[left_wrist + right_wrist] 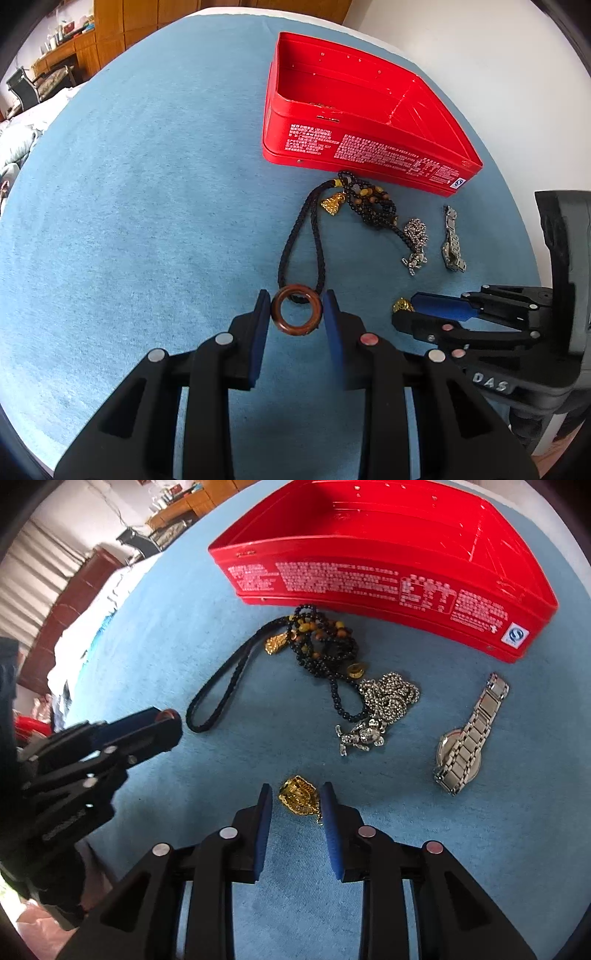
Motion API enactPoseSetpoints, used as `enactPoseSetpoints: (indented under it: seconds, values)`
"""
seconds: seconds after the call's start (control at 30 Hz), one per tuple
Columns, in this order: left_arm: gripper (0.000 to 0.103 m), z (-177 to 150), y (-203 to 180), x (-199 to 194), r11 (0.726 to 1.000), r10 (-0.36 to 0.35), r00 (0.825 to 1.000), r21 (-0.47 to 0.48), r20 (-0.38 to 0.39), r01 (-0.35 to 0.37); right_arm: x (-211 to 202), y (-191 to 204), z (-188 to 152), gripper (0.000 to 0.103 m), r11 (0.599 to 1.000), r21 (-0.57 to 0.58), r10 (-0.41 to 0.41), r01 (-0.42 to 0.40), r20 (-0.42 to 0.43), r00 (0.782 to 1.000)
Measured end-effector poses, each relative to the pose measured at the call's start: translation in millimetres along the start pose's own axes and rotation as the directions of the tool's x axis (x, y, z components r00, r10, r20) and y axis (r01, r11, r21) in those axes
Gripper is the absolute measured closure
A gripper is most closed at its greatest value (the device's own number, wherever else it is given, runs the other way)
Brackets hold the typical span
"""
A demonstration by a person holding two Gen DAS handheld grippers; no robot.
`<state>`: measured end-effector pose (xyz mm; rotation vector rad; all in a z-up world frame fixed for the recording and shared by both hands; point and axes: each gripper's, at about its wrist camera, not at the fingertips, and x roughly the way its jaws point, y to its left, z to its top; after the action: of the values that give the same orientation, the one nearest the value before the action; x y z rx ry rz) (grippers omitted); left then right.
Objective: Organize jewelry
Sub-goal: 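Carry the wooden ring into the red tin and open while the right tool releases the pendant there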
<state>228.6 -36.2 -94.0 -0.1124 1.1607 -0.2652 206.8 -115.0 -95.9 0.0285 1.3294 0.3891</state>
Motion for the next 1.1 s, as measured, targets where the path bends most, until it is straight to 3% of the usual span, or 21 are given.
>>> enactPoseSetpoints:
  seconds: [0.17, 0.5, 1.1]
  values:
    - [0.075, -0.6, 3.4, -2.6, 1.000, -0.007, 1.000, 0.000, -0.006, 0.007, 0.5, 8.9, -0.4, 0.080, 0.997, -0.054, -0.062, 0.063, 0.020, 0.998]
    - [0.075, -0.2, -3.0, -7.8, 1.000, -0.018, 1.000, 0.014, 0.000, 0.018, -21.2, -7.7, -2.4, 0.081, 1.000, 0.014, 0.008, -0.009, 0.054, 0.998]
    - [0.075, 5.6, -22.3, -32.2, 0.998, -0.003, 0.999, 0.065, 0.049, 0.000, -73.0, -24.5, -21.4, 0.081, 0.998, 0.056, 0.023, -0.032, 0.158, 0.987]
